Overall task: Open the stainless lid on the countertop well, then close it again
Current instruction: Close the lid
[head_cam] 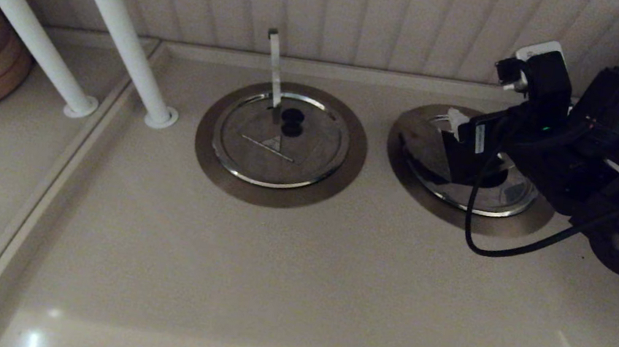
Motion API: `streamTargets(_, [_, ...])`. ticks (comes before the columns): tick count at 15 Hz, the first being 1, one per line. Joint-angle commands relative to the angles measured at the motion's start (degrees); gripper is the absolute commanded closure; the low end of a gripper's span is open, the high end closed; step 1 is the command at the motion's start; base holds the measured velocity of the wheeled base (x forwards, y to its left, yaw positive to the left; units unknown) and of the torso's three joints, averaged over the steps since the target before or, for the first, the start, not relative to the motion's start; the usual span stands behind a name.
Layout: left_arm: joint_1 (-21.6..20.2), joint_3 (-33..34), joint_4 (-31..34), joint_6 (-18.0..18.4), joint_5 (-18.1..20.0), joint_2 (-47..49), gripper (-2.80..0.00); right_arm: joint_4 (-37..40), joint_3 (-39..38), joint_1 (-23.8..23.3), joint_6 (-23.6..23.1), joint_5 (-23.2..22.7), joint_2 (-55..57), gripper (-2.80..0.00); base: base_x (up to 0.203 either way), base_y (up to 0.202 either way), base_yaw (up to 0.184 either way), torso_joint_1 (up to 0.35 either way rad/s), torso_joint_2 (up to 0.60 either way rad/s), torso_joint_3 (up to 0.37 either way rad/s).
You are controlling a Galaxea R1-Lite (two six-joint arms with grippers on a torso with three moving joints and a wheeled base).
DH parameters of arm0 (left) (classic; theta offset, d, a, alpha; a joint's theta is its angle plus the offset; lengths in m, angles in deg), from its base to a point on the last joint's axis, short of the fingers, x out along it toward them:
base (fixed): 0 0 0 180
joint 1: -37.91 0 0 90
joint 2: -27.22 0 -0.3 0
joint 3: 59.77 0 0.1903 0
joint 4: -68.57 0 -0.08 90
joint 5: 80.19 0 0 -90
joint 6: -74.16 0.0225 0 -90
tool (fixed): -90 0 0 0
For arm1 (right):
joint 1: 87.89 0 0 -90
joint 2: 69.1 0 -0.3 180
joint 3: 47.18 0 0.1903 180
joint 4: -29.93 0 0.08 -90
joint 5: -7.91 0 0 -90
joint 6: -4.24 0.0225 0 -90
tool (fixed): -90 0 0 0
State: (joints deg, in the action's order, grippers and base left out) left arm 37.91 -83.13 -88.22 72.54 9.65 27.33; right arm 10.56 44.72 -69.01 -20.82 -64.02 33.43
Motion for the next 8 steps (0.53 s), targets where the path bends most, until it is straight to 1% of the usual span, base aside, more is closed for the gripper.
streamTargets(1, [0.00,0.00,-0.02,-0.05,-0.02,-0.02,0.00,0.20,0.46,-0.86,-0.16,0.03,-0.66,-2.80,0.000,0.000,0.000,0.000,0.00,0.000])
streamTargets(4, [0.00,0.00,-0.02,-0.05,-0.02,-0.02,0.00,0.20,0.07,-0.48,-0.12,-0.22,-0.92,-2.80,0.000,0.000,0.000,0.000,0.00,0.000])
streamTargets(6, [0.00,0.00,-0.02,-0.05,-0.02,-0.02,0.00,0.25,-2.17,2.16,0.31,-1.63,-1.37,-2.80,0.000,0.000,0.000,0.000,0.00,0.000])
streamTargets(8, [0.00,0.00,-0.02,-0.05,-0.02,-0.02,0.00,0.29,-4.22,5.01,0.37,-2.11,-1.15,-2.80,0.000,0.000,0.000,0.000,0.00,0.000])
